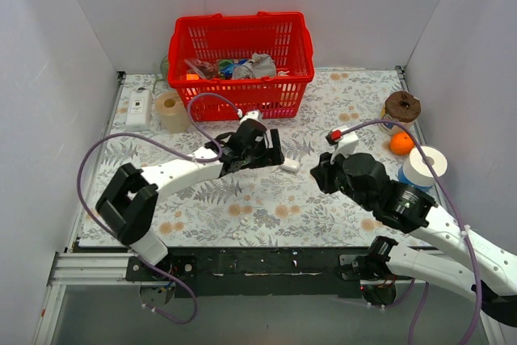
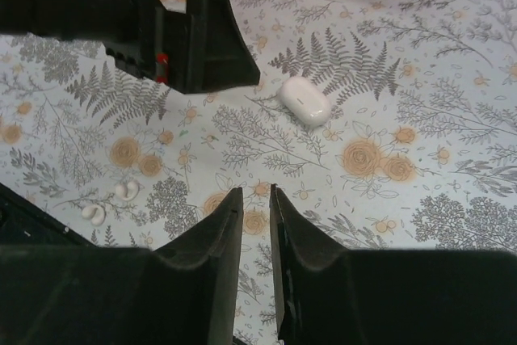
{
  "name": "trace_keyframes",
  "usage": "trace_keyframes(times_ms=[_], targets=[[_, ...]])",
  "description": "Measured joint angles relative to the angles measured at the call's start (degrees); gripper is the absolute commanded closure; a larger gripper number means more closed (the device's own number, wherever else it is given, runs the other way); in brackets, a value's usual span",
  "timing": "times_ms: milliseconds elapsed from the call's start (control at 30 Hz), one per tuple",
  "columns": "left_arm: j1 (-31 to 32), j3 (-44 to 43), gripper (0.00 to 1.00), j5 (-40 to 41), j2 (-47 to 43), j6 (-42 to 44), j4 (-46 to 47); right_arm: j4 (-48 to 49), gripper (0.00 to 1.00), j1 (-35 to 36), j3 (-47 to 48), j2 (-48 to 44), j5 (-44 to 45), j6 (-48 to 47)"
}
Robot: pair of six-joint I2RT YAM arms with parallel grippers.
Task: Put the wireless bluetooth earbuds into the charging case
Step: Place the charging case at the center of the board, then pick up the charging case at the center of the board.
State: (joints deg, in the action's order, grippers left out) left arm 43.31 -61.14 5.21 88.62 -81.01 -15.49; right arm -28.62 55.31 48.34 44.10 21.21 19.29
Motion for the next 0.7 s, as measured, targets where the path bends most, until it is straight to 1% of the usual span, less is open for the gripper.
trace_keyframes(times_ms=[67,233,333,400,567,700], targets=[[2.21,-1.88,0.02,2.23,4.37,-0.04,-1.22,-0.26,0.71,-0.02,0.33,-1.9,1.66,-0.04],[3.74,-5.05,0.02,5.97,12.7,1.31,-2.97,-1.53,0.7,-0.02,0.33,-5.6,3.98,-0.02],[5.2,-10.1,0.02,7.96,18.1,3.85,-4.98,-1.77,0.7,-0.02,0.31,-6.29,4.52,-0.02],[6.49,-15.87,0.02,9.86,22.97,5.9,-6.19,-1.88,0.7,-0.02,0.31,-6.4,4.66,-0.02],[9.38,-19.5,0.02,11.65,26.75,7.89,-7.63,-2.82,0.7,-0.02,0.11,-6.27,4.76,0.0],[9.9,-20.76,0.02,12.09,28.17,8.81,-8.94,-3.3,0.69,-0.02,-0.59,-6.27,4.79,0.0]])
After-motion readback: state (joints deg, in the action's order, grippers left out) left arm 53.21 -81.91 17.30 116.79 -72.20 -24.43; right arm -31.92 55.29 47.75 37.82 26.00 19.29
